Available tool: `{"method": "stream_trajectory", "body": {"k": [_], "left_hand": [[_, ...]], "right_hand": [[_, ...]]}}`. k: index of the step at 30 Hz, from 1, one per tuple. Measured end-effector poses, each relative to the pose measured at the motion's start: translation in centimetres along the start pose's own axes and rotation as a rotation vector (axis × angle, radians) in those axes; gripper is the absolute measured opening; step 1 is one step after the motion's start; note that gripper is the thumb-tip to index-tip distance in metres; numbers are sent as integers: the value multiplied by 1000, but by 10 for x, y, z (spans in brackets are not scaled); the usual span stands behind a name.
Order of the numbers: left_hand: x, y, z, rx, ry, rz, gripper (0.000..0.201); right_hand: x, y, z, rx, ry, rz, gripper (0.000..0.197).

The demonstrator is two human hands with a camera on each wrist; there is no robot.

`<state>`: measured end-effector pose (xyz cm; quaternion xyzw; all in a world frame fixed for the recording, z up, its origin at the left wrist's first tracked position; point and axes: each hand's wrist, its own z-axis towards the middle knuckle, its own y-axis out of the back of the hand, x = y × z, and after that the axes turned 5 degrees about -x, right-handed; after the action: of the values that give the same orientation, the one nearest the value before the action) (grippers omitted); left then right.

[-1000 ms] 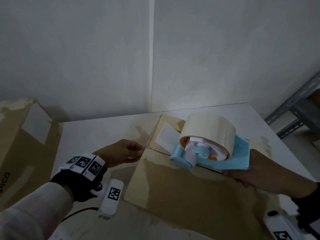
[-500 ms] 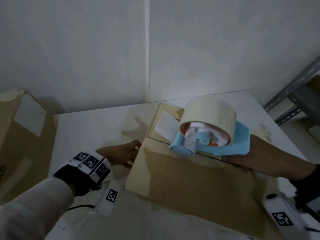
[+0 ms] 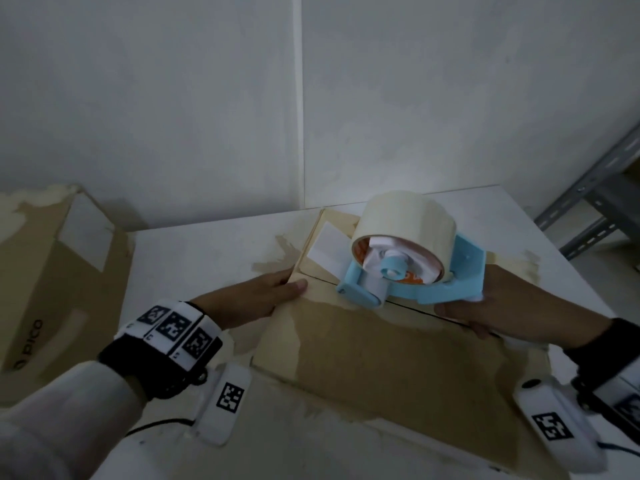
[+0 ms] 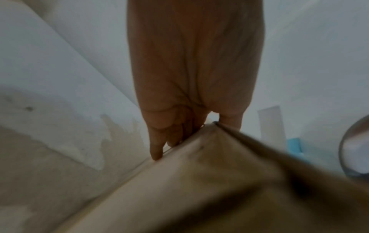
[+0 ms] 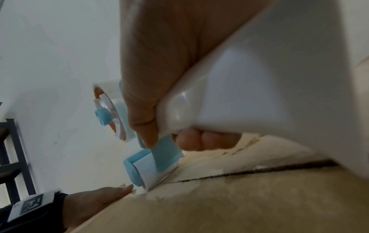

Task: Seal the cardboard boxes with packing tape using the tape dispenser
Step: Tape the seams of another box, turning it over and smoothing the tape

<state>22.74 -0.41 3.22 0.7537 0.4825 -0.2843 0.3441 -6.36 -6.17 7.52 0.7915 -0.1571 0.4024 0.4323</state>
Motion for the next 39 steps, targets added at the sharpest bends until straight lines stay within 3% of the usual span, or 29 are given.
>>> {"method": "stream_trajectory", "body": {"k": [5,9,12,13,15,17,19,21,24,28,33,37,39], "left_hand": [[8,-10,-1,-41,139,-70,46],[1,-2,-5,-41,203,136,72],[-7,3,-8,-170,75,290,107],[-10,0,-7,-255,27,345,103],[-15,-13,-4,-372,-104,479,69],[-18,-33,2,-409,-280,577,57],[-14,-49,7,-411,-322,767,51],[-6,-57,6,-382,-257,1007,62],[-2,-61,0,-409,-316,1055,95],[0,-64,2,-477,-321,1051,94],[0,-67,1,-558,-326,1056,89],[4,-68,5,-581,-297,1053,89],[4,-68,5,-571,-270,1028,90]], "right_hand": [[1,0,0,-1,32,-92,12],[2,1,0,-7,14,-89,12],[3,1,0,-5,2,-87,12],[3,1,0,-5,3,-94,15],[4,1,-1,-5,6,-103,18],[5,1,-2,0,13,-107,20],[5,1,-2,12,36,-120,24],[4,2,-2,24,60,-138,28],[2,3,-2,33,87,-163,30],[1,3,-6,61,95,-157,16],[1,5,-7,58,118,-138,37],[-17,21,-18,92,120,-141,23],[-34,35,-27,100,111,-141,33]]}}
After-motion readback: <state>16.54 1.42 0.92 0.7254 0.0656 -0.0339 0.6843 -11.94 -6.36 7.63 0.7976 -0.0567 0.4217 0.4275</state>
